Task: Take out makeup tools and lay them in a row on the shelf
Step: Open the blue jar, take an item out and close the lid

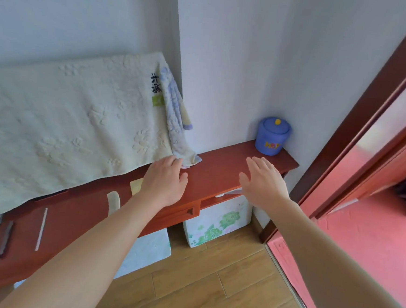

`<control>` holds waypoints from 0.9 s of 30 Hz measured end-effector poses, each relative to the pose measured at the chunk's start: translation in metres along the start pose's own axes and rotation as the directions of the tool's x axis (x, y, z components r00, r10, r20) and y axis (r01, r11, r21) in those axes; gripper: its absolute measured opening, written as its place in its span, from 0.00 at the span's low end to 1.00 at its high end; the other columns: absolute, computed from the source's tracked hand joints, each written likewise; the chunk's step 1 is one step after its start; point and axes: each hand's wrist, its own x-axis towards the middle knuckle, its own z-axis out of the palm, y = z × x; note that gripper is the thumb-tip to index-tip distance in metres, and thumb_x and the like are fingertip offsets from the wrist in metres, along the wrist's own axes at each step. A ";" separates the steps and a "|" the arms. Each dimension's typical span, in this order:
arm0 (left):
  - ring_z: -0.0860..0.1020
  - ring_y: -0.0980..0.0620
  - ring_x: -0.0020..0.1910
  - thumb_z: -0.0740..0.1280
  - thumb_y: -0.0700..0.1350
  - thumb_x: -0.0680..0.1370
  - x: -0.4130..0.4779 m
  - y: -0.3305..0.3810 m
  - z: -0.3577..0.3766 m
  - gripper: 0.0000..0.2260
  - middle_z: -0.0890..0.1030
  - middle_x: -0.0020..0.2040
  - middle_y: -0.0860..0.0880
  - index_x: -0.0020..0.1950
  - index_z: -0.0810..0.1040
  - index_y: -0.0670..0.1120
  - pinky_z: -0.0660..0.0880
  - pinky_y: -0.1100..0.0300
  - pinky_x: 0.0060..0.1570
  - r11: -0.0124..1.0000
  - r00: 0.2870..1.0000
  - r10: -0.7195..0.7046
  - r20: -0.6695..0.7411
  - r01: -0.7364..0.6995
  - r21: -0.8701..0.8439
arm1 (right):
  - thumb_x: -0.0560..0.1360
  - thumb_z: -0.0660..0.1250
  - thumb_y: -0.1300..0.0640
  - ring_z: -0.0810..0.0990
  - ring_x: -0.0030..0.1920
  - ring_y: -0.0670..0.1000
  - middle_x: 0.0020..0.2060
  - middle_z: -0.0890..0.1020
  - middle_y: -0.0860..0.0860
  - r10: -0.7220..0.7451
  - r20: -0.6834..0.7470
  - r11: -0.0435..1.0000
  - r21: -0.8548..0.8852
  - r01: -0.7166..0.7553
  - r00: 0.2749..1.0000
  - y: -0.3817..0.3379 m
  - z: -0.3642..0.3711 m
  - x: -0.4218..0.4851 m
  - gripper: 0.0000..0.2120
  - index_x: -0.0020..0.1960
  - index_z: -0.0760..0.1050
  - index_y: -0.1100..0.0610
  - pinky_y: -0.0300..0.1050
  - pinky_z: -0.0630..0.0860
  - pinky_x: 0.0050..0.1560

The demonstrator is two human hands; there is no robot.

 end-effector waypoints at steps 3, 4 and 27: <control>0.75 0.46 0.59 0.57 0.52 0.81 0.035 0.021 0.006 0.16 0.77 0.59 0.48 0.64 0.74 0.45 0.73 0.49 0.59 0.998 0.998 0.060 0.016 -0.061 0.007 | 0.79 0.57 0.49 0.69 0.64 0.56 0.60 0.75 0.54 0.050 -0.016 0.999 0.005 -0.050 0.999 0.027 -0.001 0.011 0.19 0.64 0.71 0.60 0.50 0.64 0.66; 0.75 0.46 0.60 0.56 0.51 0.81 0.048 0.029 0.009 0.17 0.76 0.60 0.47 0.65 0.74 0.45 0.73 0.49 0.60 0.997 0.997 0.076 0.021 -0.076 0.015 | 0.79 0.56 0.49 0.69 0.62 0.55 0.58 0.76 0.52 0.059 -0.023 0.998 0.003 -0.059 0.998 0.038 -0.002 0.017 0.18 0.63 0.71 0.59 0.49 0.65 0.65; 0.61 0.44 0.77 0.54 0.50 0.84 0.316 0.132 0.089 0.23 0.63 0.78 0.43 0.77 0.63 0.42 0.60 0.49 0.74 0.970 0.965 0.243 0.100 -0.244 -0.005 | 0.78 0.56 0.50 0.69 0.64 0.56 0.64 0.73 0.54 0.279 0.042 0.959 0.046 -0.281 0.959 0.223 0.018 0.214 0.22 0.68 0.68 0.59 0.50 0.66 0.65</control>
